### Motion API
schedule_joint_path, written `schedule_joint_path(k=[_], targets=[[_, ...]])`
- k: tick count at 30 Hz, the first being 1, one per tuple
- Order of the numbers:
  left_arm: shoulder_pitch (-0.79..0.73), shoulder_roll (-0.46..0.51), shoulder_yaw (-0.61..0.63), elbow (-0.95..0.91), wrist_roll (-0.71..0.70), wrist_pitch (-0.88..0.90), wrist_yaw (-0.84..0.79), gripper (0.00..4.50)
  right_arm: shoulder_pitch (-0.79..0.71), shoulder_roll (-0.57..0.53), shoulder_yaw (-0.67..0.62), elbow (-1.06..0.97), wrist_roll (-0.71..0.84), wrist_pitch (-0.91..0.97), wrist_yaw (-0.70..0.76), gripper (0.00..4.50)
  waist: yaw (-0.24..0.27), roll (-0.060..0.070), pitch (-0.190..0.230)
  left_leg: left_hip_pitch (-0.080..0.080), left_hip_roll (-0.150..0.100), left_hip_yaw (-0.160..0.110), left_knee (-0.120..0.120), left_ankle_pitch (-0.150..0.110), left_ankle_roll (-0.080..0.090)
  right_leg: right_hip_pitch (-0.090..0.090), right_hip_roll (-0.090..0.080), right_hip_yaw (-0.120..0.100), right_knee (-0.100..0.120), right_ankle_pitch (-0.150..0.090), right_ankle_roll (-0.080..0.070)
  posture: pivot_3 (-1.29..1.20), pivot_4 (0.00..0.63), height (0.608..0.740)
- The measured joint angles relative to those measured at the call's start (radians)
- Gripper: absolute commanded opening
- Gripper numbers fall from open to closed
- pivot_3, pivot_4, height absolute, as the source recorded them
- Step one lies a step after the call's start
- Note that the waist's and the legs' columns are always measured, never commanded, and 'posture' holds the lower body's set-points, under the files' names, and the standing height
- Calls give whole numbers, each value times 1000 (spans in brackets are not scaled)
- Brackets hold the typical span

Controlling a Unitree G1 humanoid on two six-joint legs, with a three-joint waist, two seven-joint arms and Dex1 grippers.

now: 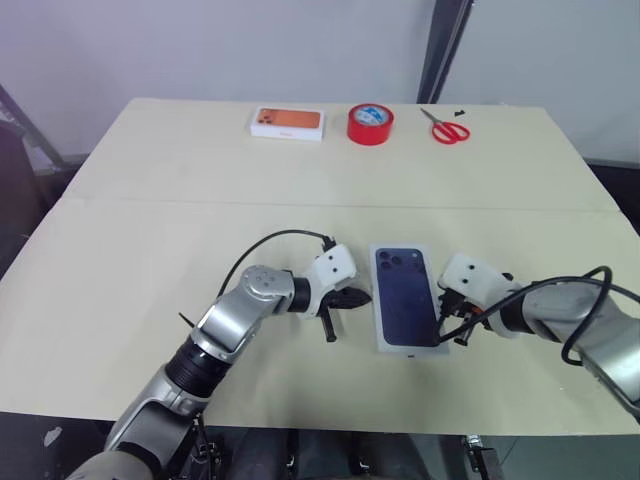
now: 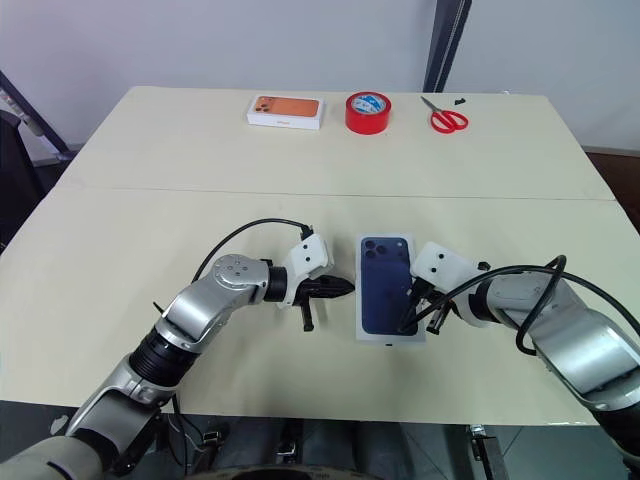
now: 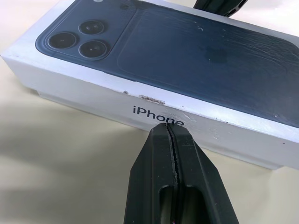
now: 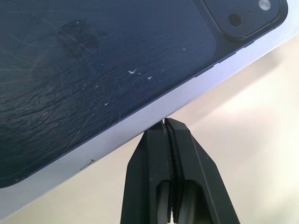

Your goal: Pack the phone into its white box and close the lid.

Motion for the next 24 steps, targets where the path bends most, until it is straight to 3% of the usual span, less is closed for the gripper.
schedule_joint_path(k=[24], targets=[[0, -5, 0, 0, 0, 1, 19, 0, 6, 8, -3, 14, -12, -7, 3, 57, 0, 0, 0, 0, 0, 0, 0, 0, 0, 0, 0, 0, 0, 0, 0, 0, 150, 725]])
